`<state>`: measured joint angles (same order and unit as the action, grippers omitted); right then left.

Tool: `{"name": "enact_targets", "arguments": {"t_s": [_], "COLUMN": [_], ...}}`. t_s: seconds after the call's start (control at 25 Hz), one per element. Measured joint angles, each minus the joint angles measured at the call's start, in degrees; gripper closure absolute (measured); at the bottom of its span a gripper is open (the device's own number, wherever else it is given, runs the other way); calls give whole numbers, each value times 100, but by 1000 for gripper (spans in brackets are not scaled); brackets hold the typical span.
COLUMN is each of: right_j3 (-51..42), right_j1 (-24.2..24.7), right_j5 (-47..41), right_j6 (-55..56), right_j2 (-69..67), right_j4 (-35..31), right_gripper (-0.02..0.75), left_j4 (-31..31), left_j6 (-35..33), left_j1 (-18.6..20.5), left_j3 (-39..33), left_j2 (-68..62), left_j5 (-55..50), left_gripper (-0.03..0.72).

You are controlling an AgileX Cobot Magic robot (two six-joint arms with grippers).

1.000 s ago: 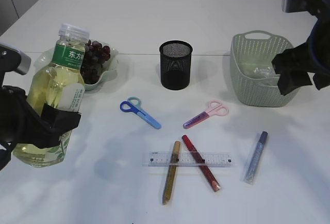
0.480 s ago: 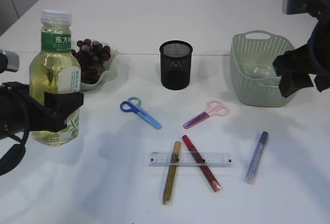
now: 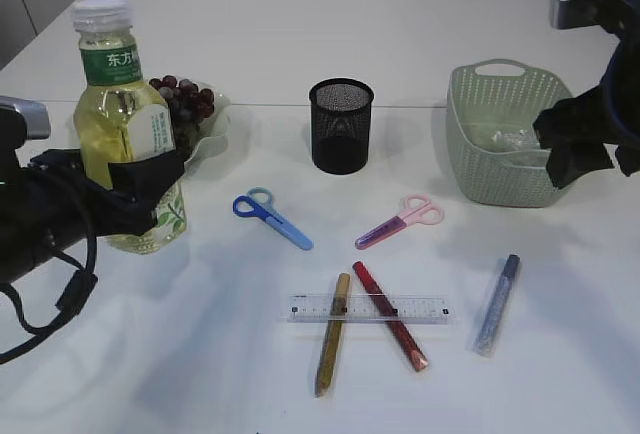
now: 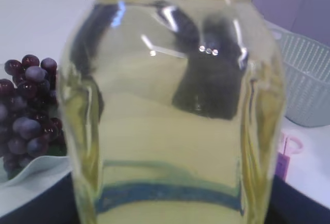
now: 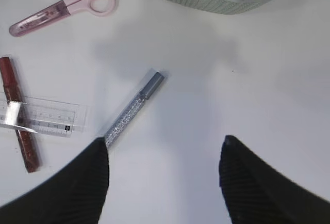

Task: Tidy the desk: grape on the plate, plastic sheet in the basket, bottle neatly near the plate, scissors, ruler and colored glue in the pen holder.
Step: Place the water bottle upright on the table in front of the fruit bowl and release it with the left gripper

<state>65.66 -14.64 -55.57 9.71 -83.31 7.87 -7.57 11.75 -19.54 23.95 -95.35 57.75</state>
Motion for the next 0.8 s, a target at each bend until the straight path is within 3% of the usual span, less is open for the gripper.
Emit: {"name": "enact_targets", "arguments": {"t_s": [0.48,0.8], "right_j3": [0,0], "right_j1": [0,0], "right_j5": [0,0], "right_j6": [0,0], "right_j2": [0,0], "right_j4": [223,297], "right_gripper": [215,214], "left_j4": [634,757], "left_j6": [-404,-487], "left_j1": [0,0], "left_j3": [53,603], "left_j2": [-1092,-1886], "left_j5": [325,344], "left_gripper": [244,244]}}
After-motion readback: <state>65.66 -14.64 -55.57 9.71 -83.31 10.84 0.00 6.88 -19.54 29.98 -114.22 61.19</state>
